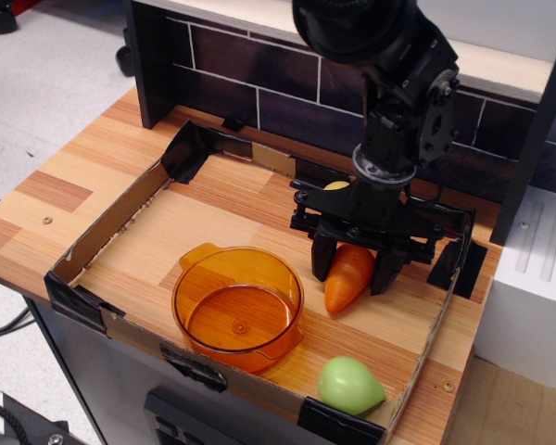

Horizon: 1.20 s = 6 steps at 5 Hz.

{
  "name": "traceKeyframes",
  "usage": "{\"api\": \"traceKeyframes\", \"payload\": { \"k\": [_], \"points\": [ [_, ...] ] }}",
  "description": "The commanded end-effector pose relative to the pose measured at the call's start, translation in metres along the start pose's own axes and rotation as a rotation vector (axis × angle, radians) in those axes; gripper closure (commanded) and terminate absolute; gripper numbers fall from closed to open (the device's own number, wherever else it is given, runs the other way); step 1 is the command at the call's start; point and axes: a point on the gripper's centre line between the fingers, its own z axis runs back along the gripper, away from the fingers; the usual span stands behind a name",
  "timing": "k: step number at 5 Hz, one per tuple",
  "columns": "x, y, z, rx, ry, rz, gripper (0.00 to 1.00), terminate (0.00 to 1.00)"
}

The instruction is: Take carrot out of pot

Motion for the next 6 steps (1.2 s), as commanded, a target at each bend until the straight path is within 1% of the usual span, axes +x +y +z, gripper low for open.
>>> {"api": "traceKeyframes", "payload": {
  "k": [1, 2, 3, 4, 5, 6],
  "points": [
    [0.002, 0.004, 0.010, -0.015, -0.036, 0.025, 0.00, 0.00],
    [0.003, 0.005, 0.017, -0.031, -0.042, 0.037, 0.00, 0.00],
    [0.006, 0.007, 0.040, -0.045, -0.111, 0.084, 0.00, 0.00],
    [0.009, 0.013, 0.090, -0.081, -0.132, 0.118, 0.00, 0.00],
    [0.013, 0.019, 0.123, -0.098, -0.114, 0.095, 0.00, 0.00],
    [0.013, 0.019, 0.123, -0.098, -0.114, 0.095, 0.00, 0.00]
  ]
}}
